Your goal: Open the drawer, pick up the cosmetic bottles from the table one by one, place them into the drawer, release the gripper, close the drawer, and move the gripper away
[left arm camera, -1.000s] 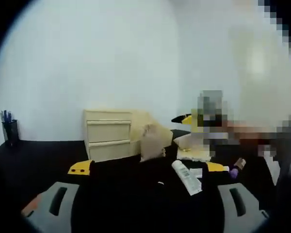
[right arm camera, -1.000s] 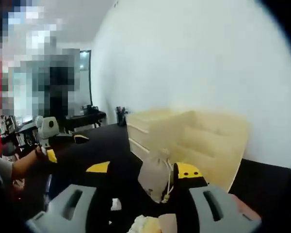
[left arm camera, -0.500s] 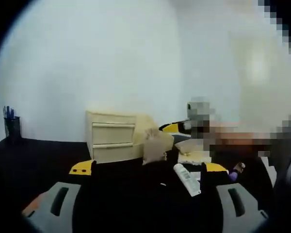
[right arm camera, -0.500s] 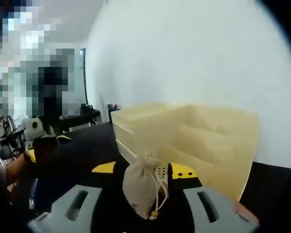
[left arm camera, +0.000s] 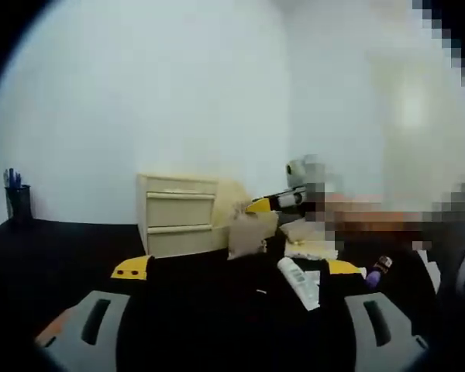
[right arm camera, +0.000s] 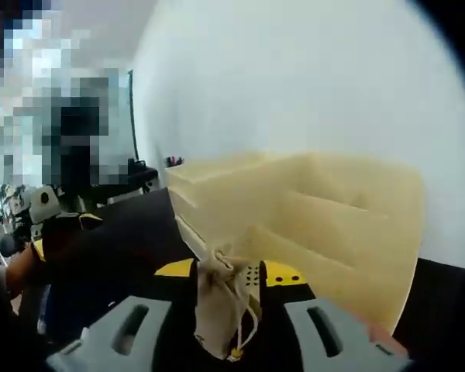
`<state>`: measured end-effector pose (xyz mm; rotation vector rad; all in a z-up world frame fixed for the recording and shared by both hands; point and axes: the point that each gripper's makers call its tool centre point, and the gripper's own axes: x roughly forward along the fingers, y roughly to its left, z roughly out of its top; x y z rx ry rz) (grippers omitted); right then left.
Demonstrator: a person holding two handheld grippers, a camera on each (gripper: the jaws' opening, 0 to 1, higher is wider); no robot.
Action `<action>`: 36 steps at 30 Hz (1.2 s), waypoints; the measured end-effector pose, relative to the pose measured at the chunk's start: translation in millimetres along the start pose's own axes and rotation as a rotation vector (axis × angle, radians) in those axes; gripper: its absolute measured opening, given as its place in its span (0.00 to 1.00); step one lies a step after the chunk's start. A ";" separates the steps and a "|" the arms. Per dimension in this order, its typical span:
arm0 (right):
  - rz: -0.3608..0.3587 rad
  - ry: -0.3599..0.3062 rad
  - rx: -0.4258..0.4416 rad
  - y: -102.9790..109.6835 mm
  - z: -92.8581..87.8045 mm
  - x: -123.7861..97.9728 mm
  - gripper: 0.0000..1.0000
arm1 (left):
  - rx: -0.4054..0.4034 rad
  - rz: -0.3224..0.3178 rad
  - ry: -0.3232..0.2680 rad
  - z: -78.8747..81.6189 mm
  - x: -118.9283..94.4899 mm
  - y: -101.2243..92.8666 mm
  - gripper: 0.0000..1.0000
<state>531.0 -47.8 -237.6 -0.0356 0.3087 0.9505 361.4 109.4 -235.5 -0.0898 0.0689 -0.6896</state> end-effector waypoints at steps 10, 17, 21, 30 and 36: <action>0.026 0.017 0.020 9.7 -5.6 4.4 0.20 | 0.010 0.006 -0.005 4.9 -2.5 5.7 0.80; 0.032 0.024 0.027 10.7 -4.2 3.9 0.15 | 0.014 0.008 -0.003 1.6 -1.1 0.6 0.80; 0.033 0.027 0.033 13.5 -3.9 2.6 0.13 | 0.013 0.007 -0.002 -0.4 -0.3 -2.4 0.80; 0.049 0.002 0.038 21.5 11.2 -4.6 0.10 | 0.010 0.002 -0.009 1.3 -1.1 -1.8 0.80; 0.107 -0.045 -0.006 47.4 36.4 -18.3 0.10 | -0.008 -0.007 -0.005 1.2 -3.5 -4.7 0.69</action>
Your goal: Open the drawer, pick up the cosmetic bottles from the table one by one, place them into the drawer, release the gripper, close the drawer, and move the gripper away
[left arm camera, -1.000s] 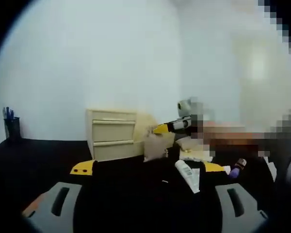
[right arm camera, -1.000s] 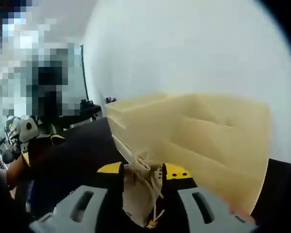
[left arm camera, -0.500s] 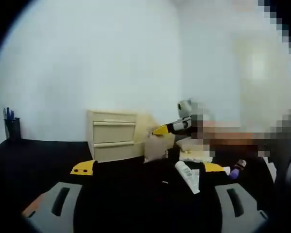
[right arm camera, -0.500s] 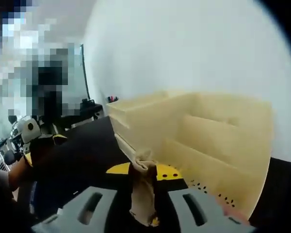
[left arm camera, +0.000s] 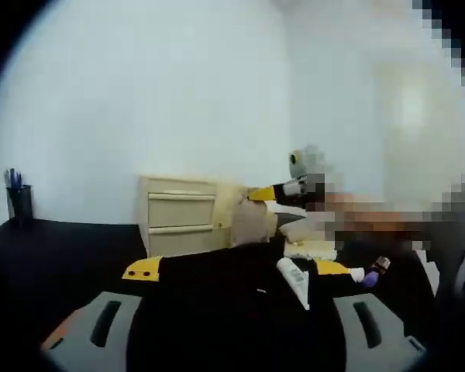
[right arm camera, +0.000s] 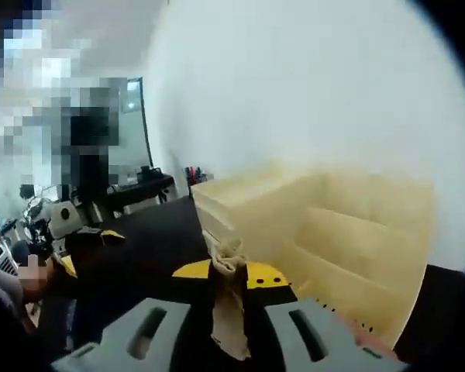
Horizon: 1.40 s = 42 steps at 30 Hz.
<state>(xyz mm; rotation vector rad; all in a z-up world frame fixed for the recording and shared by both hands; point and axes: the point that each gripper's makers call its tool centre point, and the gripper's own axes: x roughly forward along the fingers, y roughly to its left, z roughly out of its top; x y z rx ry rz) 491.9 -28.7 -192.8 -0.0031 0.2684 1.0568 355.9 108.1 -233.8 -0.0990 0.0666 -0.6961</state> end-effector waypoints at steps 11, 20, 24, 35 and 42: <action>0.207 -0.033 -0.109 97.3 22.2 -6.6 0.10 | -0.049 -0.109 -0.050 4.7 2.9 -27.7 0.74; 0.350 -0.038 -0.184 166.7 24.6 -2.2 0.10 | -0.072 -0.197 -0.112 18.3 -1.6 -43.5 0.80; 0.388 -0.030 -0.196 179.6 25.8 -0.6 0.11 | -0.057 -0.201 -0.114 19.0 -1.7 -45.2 0.80; 0.470 -0.041 -0.184 210.5 25.6 3.0 0.11 | 0.006 -0.252 -0.133 18.5 -2.2 -65.1 0.74; 0.481 -0.092 -0.143 222.6 31.7 8.5 0.11 | 0.051 -0.268 -0.206 29.3 -9.6 -71.7 0.66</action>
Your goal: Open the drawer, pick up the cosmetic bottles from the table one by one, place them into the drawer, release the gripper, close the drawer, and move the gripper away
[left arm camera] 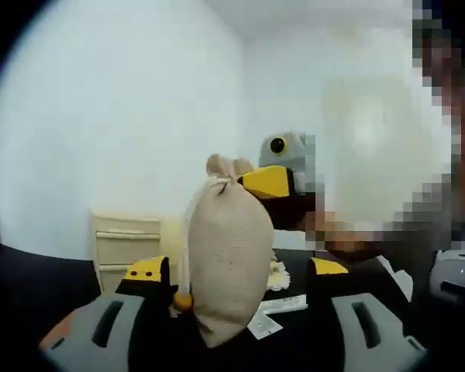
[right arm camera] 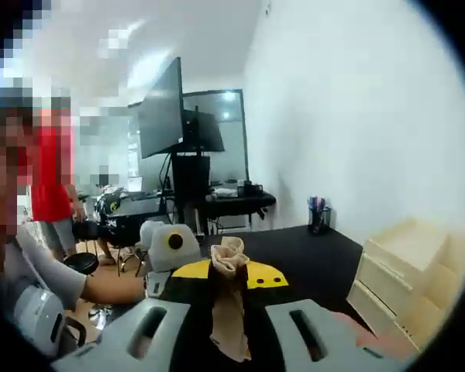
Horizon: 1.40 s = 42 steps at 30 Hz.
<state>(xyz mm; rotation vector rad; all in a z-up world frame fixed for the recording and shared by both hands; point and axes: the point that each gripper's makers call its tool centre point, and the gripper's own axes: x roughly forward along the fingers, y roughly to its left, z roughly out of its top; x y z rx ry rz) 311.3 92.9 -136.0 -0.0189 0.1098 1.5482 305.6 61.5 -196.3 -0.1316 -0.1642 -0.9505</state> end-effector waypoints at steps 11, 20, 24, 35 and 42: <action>0.049 0.002 0.048 8.0 -4.5 7.7 0.11 | 0.028 0.024 0.019 -3.2 -2.2 1.4 0.42; 0.059 -0.002 0.030 10.7 -4.3 7.2 0.13 | 0.050 0.028 0.030 -5.0 -2.5 -3.7 0.35; 0.075 0.001 0.020 12.2 -2.4 9.0 0.16 | 0.034 0.009 0.023 -2.0 -1.9 -3.6 0.34; 0.235 0.038 0.029 34.6 -2.8 15.3 0.30 | -0.006 -0.126 -0.003 10.0 -10.4 -15.1 0.33; 0.281 0.046 0.087 43.0 -4.4 13.4 0.24 | -0.016 -0.187 0.036 3.2 -8.3 -24.8 0.33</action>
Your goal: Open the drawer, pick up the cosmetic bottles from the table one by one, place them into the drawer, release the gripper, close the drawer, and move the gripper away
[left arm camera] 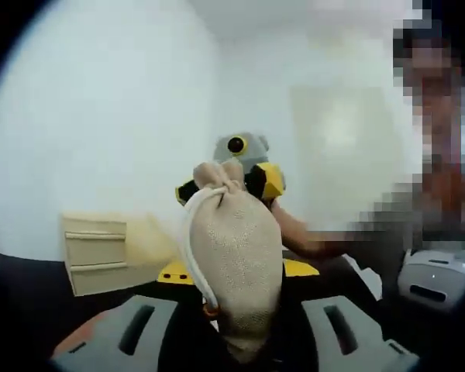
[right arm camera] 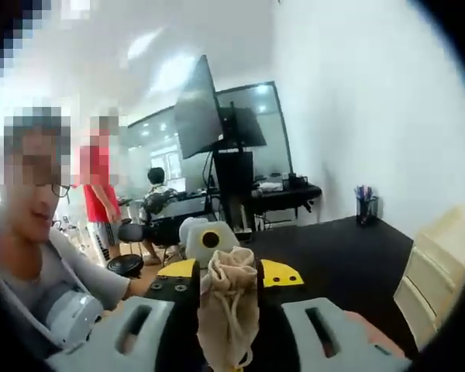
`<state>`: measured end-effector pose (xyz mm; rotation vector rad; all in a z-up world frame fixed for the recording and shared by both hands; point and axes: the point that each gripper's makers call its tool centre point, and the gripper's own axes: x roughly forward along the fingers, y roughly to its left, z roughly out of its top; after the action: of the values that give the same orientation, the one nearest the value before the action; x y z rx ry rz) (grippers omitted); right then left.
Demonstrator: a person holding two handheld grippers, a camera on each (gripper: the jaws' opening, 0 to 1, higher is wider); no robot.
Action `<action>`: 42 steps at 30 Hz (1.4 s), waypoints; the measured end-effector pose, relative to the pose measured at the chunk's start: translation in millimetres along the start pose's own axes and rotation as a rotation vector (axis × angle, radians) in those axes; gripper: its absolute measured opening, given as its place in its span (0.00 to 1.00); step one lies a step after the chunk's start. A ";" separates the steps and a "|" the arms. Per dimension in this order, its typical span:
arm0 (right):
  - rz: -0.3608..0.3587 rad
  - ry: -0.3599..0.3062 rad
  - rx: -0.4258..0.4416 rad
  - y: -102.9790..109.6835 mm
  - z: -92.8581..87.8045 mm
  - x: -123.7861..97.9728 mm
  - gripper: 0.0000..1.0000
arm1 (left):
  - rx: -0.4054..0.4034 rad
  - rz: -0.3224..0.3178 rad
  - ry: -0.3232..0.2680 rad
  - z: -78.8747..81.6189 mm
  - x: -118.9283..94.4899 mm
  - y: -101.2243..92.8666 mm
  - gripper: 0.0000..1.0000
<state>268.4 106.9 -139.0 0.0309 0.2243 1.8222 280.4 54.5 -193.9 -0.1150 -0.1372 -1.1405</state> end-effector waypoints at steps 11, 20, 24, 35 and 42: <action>-0.016 -0.001 0.030 -2.6 -3.1 -1.5 0.12 | 0.007 0.015 0.001 -7.0 8.6 -6.9 0.33; -0.098 -0.020 0.019 -27.2 13.5 -34.5 0.12 | -0.021 0.053 0.000 -9.8 6.5 12.1 0.61; -0.153 -0.013 0.015 -40.1 10.4 -48.6 0.12 | -0.043 0.099 0.011 -15.9 1.6 25.5 0.63; -0.374 0.033 -0.134 -64.7 20.0 -109.5 0.12 | -0.044 0.259 0.012 -5.6 6.6 61.2 0.63; -0.449 0.037 -0.133 -74.0 20.3 -146.4 0.12 | -0.016 0.278 0.091 0.9 38.8 79.5 0.64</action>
<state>380.3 -12.8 -117.4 -0.1366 0.1226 1.3874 368.6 52.6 -188.2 -0.0930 -0.0297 -0.8675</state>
